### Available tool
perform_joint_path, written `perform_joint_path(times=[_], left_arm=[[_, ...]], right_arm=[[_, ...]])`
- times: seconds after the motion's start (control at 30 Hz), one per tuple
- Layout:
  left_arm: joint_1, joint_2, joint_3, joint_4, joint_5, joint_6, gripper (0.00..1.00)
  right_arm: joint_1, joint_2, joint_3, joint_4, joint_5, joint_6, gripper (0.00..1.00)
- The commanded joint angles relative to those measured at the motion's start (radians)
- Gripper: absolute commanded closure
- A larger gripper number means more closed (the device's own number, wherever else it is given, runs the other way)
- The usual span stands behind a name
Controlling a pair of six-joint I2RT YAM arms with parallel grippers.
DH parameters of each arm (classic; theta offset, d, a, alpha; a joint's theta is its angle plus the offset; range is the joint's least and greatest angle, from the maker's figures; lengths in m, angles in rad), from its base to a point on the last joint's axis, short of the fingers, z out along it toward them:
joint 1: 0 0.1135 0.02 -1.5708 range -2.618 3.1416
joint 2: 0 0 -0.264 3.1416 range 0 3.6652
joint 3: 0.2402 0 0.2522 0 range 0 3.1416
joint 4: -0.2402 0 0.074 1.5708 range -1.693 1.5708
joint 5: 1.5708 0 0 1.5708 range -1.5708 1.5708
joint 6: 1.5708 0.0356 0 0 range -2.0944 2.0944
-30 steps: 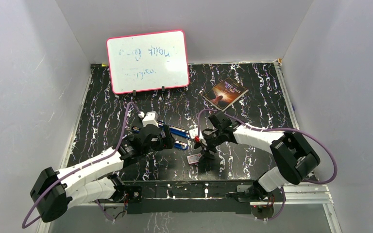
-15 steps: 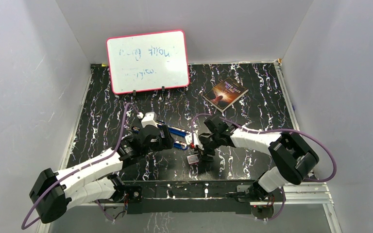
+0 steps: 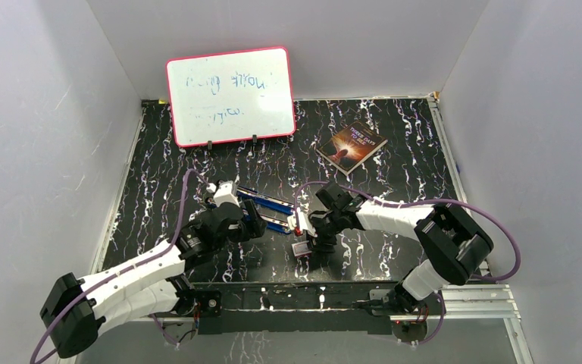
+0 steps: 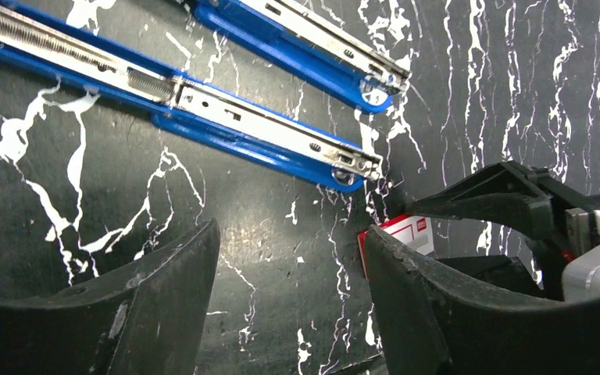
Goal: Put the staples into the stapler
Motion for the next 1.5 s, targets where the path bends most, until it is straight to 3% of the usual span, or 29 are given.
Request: perform_joint_path(times=[0.0, 0.3, 0.7, 1.47], left_arm=[[0.005, -0.045, -0.053, 0.038, 0.02, -0.064, 0.35], [0.011, -0.022, -0.211, 0.333, 0.19, -0.214, 0.39], [0.016, 0.241, -0.345, 0.862, 0.314, -0.355, 0.6], [0.028, 0.509, -0.278, 1.014, 0.484, -0.345, 0.67]], right_arm=[[0.009, 0.02, 0.025, -0.039, 0.016, -0.021, 0.41], [0.011, 0.001, 0.01, -0.027, 0.018, -0.006, 0.5], [0.04, 0.013, 0.008, -0.029, 0.054, 0.021, 0.54], [0.048, 0.042, 0.021, 0.022, 0.158, 0.118, 0.56]])
